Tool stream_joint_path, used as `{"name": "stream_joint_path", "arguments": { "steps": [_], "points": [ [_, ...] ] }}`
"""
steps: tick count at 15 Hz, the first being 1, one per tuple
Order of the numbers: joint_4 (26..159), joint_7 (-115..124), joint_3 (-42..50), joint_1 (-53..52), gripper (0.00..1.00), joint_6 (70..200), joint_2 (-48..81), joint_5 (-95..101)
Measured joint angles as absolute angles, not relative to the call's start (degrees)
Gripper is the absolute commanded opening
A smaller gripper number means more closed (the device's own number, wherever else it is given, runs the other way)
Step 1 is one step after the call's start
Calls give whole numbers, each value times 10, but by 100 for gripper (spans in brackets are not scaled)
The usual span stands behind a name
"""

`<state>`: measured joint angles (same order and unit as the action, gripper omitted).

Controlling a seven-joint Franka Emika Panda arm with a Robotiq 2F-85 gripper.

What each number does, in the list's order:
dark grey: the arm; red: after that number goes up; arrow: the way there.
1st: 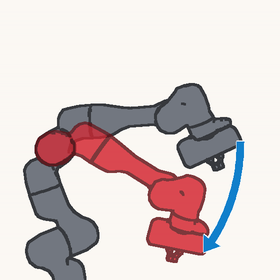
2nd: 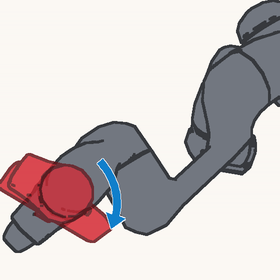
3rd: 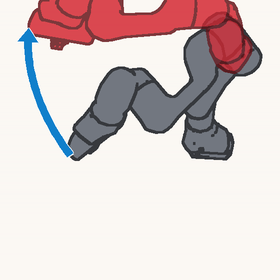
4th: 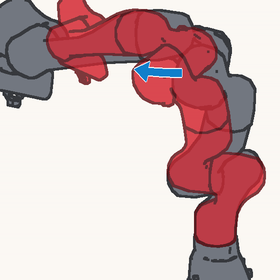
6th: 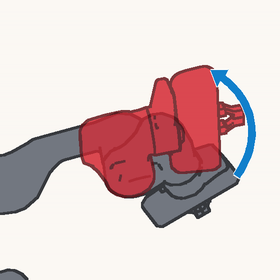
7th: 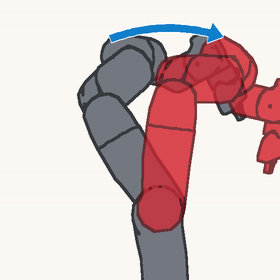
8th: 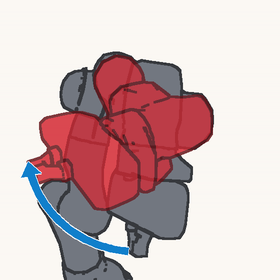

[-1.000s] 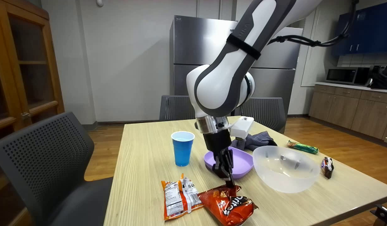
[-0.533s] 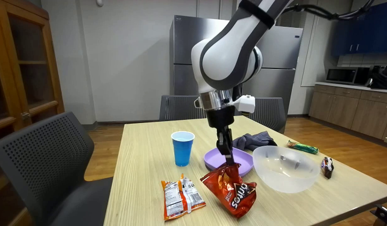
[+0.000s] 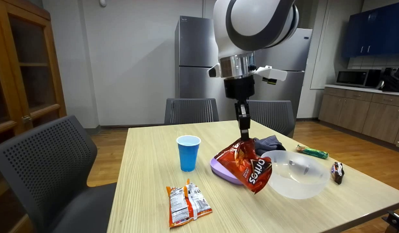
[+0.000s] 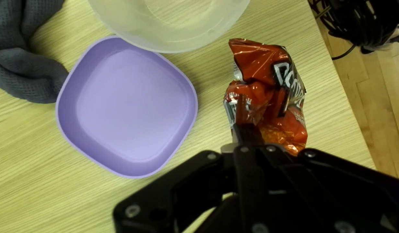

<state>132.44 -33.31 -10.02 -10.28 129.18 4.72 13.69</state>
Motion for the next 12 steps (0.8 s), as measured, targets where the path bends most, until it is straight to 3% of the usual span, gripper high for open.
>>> {"name": "stream_joint_path", "arguments": {
  "steps": [12],
  "points": [
    [1351, -359, -38, -71, 0, 1264, -44, 97]
  ]
}}
